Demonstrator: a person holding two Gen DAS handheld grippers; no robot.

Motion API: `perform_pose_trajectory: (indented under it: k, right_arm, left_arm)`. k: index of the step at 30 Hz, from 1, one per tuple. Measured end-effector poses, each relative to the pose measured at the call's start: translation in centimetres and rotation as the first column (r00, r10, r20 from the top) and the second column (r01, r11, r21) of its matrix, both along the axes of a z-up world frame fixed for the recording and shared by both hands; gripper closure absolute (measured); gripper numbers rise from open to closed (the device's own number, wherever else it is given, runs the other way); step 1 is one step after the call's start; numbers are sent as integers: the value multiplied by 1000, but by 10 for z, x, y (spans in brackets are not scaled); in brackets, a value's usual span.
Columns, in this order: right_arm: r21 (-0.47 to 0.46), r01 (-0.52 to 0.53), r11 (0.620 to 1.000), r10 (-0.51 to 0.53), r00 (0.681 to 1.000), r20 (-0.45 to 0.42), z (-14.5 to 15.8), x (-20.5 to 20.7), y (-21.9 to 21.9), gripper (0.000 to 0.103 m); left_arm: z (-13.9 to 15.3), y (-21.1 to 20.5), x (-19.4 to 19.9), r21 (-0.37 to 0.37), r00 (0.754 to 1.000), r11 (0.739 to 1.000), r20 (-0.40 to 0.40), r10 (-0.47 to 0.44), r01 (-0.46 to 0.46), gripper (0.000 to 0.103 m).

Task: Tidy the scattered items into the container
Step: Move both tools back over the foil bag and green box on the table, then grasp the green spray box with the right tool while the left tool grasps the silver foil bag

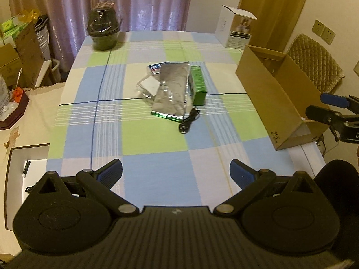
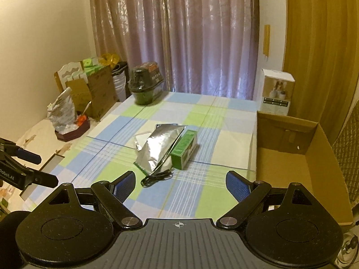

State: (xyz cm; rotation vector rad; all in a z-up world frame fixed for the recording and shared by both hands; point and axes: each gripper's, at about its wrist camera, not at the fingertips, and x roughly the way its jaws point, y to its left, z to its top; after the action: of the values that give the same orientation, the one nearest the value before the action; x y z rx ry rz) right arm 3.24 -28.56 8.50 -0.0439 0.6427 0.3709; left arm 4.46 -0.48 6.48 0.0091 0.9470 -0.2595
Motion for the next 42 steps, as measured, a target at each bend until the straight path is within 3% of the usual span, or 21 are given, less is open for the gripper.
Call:
perform_pose_trajectory:
  k: [22, 33, 42]
  right_arm:
    - [10, -38, 999, 38, 998, -59, -24, 58, 24, 10]
    - [72, 18, 997, -5, 984, -177, -49, 130, 29, 10]
    - [111, 54, 992, -25, 967, -252, -83, 193, 25, 10]
  left_arm:
    - [-25, -1, 53, 22, 999, 999, -41, -23, 24, 3]
    - [-43, -17, 112, 34, 997, 996, -24, -80, 81, 4]
    - [-76, -32, 175, 55, 991, 990, -44, -125, 127, 8]
